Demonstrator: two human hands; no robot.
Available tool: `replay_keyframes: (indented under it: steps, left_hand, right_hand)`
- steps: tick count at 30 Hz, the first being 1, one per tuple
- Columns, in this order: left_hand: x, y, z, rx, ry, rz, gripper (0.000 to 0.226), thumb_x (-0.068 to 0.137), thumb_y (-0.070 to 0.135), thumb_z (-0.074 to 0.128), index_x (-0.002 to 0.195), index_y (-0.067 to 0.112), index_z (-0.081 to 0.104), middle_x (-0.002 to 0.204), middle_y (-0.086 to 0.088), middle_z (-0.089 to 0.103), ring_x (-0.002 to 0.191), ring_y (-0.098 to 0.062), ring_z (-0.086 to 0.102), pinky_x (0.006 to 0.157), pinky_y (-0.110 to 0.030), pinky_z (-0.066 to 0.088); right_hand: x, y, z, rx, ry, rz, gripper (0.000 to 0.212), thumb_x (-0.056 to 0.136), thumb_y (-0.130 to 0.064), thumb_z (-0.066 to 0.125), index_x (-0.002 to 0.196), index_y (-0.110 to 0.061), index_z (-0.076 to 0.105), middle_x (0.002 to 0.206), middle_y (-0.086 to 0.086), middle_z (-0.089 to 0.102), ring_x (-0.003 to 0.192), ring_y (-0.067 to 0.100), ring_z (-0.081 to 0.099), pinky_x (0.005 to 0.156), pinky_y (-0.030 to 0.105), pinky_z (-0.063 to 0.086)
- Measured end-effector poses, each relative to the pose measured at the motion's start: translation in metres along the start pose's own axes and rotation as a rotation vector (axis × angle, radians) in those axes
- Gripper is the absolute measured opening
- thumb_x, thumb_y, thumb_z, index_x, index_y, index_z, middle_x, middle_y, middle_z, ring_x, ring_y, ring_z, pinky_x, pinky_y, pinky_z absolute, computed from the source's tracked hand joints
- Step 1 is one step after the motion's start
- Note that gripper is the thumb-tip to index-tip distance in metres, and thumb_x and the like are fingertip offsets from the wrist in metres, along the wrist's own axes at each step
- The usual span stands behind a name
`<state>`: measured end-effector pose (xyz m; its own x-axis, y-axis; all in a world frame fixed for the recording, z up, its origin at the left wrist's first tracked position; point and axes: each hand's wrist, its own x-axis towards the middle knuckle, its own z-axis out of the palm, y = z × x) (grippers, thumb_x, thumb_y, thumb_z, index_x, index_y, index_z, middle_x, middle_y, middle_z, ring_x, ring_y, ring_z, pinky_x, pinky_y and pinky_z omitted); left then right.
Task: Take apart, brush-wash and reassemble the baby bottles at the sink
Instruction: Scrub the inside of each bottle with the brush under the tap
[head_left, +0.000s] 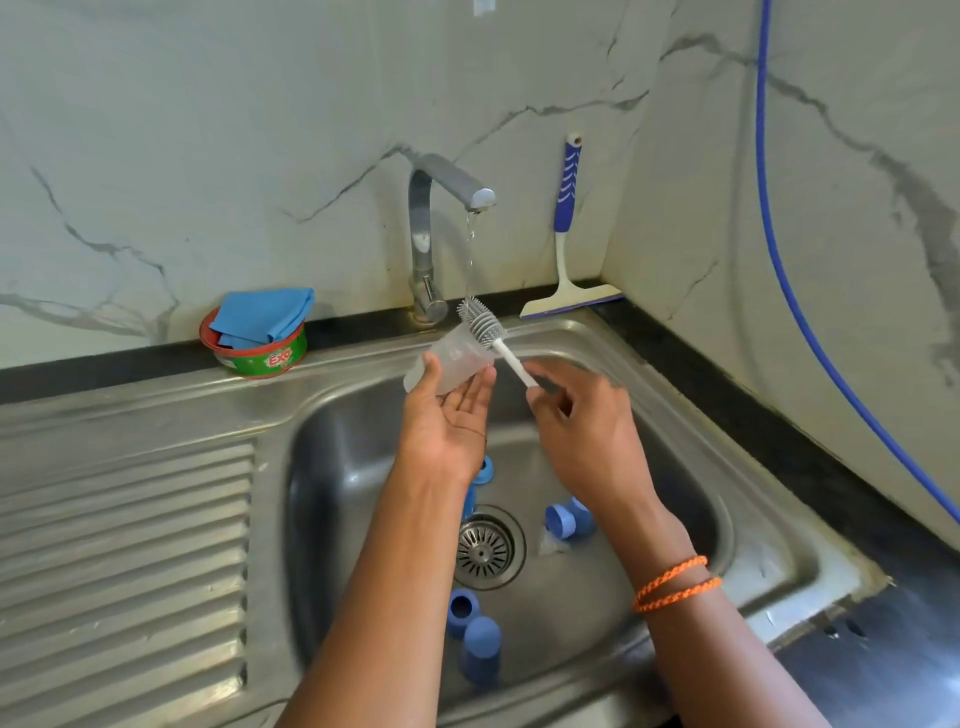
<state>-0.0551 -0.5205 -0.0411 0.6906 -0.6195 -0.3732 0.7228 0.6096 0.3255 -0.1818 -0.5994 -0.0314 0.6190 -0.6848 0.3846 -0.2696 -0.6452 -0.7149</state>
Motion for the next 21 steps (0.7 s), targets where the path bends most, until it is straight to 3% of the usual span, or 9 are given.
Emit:
replay_keyframes:
  steps: [4, 10, 16, 21]
  left_hand:
    - [0.003, 0.002, 0.002, -0.063, 0.032, 0.006, 0.035, 0.101, 0.027, 0.066, 0.12, -0.002, 0.058, 0.124, -0.029, 0.067, 0.116, -0.039, 0.069, 0.105, -0.044, 0.055]
    - [0.01, 0.008, -0.001, -0.121, 0.037, 0.0, 0.054, 0.099, 0.031, 0.068, 0.136, -0.006, 0.053, 0.13, -0.027, 0.065, 0.119, -0.037, 0.068, 0.105, -0.045, 0.055]
    - [0.012, 0.005, -0.004, -0.033, 0.02, -0.017, 0.058, 0.098, 0.036, 0.07, 0.136, -0.004, 0.053, 0.128, -0.027, 0.067, 0.114, -0.037, 0.071, 0.095, -0.045, 0.06]
    - [0.013, 0.01, -0.002, -0.111, 0.052, 0.014, 0.059, 0.097, 0.034, 0.07, 0.138, -0.004, 0.052, 0.128, -0.026, 0.065, 0.115, -0.036, 0.069, 0.09, -0.043, 0.062]
  right_hand:
    - [0.0, 0.003, 0.0, -0.002, -0.041, -0.043, 0.034, 0.105, -0.023, 0.058, 0.13, -0.038, 0.074, 0.058, -0.012, 0.05, 0.053, 0.009, 0.043, 0.051, 0.031, 0.039]
    - [0.001, 0.009, -0.005, -0.151, -0.021, 0.016, 0.036, 0.103, -0.029, 0.058, 0.135, -0.041, 0.071, 0.065, -0.01, 0.056, 0.053, 0.013, 0.048, 0.053, 0.028, 0.036]
    - [0.002, 0.001, -0.001, -0.146, 0.013, -0.045, 0.036, 0.104, -0.029, 0.06, 0.138, -0.038, 0.069, 0.064, -0.01, 0.057, 0.058, 0.011, 0.049, 0.055, 0.03, 0.04]
    - [0.001, 0.007, -0.007, -0.161, -0.017, -0.019, 0.035, 0.102, -0.03, 0.061, 0.133, -0.042, 0.072, 0.059, -0.011, 0.053, 0.052, 0.012, 0.046, 0.052, 0.025, 0.033]
